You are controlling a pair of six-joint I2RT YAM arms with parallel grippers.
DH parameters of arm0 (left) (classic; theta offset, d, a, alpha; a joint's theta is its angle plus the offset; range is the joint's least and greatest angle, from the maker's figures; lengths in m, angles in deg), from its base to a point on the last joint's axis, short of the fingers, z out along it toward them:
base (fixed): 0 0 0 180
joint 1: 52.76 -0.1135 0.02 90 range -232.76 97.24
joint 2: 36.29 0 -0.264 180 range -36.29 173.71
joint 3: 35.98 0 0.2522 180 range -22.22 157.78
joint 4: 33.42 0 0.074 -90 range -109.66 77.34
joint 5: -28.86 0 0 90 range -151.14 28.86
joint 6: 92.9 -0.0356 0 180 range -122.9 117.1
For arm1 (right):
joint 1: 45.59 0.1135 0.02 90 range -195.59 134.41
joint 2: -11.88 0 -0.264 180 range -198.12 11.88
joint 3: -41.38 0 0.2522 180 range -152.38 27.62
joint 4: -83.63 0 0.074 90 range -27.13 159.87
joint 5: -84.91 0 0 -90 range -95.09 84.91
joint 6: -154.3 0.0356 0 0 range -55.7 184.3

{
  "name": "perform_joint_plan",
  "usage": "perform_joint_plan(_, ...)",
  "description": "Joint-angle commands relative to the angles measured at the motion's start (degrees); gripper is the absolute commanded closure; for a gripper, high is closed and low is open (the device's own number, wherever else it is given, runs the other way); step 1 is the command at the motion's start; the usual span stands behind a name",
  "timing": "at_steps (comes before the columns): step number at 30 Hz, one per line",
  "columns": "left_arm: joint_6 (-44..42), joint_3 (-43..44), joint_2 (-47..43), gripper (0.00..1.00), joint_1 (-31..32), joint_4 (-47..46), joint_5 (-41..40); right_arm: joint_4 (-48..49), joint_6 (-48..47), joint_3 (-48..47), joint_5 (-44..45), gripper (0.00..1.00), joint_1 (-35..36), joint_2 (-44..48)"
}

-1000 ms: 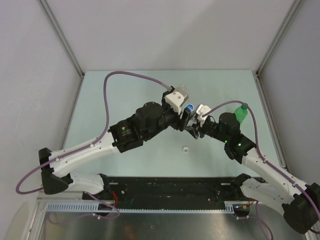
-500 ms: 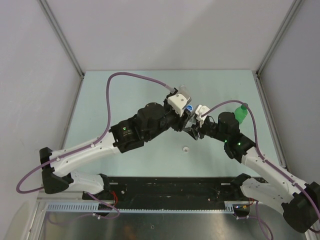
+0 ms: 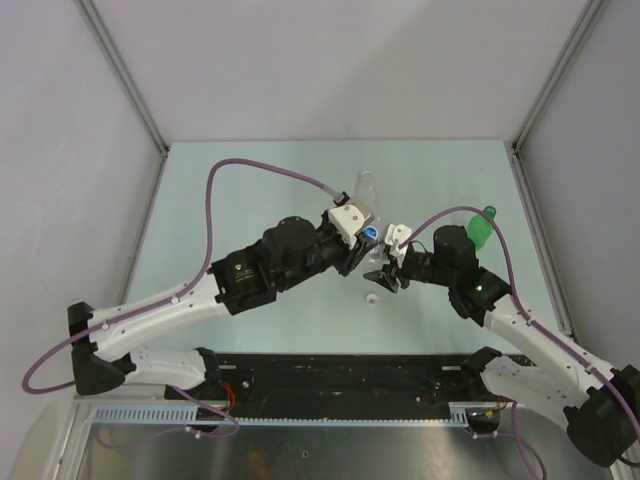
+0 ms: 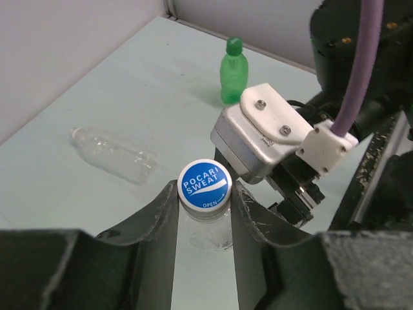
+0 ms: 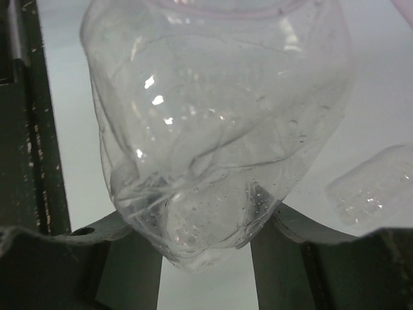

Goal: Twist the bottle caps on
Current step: Screw the bottle cap onto the plastic bottle.

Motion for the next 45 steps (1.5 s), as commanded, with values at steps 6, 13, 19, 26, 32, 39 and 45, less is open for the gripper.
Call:
perform_joint_plan(6, 2.8, -7.2, -6.8, 0.77, -1.6, -3.2, 6.9, 0.3, -6.4, -3.3, -13.5, 1.00, 0.2, 3.1)
perform_joint_plan(13, 5.1, -10.8, -8.4, 0.78, -3.5, -3.1, 8.7, 1.8, -6.0, -3.2, -17.4, 1.00, -1.3, 3.3)
perform_joint_plan(19, 5.3, -12.0, -9.9, 0.74, -4.5, -3.2, 10.2, 2.5, -5.7, -3.2, -17.7, 1.00, -2.0, 3.2)
perform_joint_plan(26, -7.0, -14.3, -10.5, 0.70, -4.6, -2.8, 23.5, 2.3, -6.7, -3.2, -20.0, 1.00, -2.5, 3.9)
perform_joint_plan(32, -14.5, -16.7, -12.6, 0.67, -5.4, -1.4, 29.6, -0.4, -9.9, -3.3, -21.4, 1.00, -2.8, 5.3)
perform_joint_plan(39, -15.7, -14.5, -9.1, 0.57, -8.1, 2.7, 36.3, -3.7, -15.3, -3.2, -24.2, 1.00, -2.8, 5.8)
perform_joint_plan(45, -17.6, -13.8, -8.4, 0.34, -9.1, 5.3, 38.1, -6.2, -19.5, -3.3, -25.4, 1.00, -2.9, 5.7)
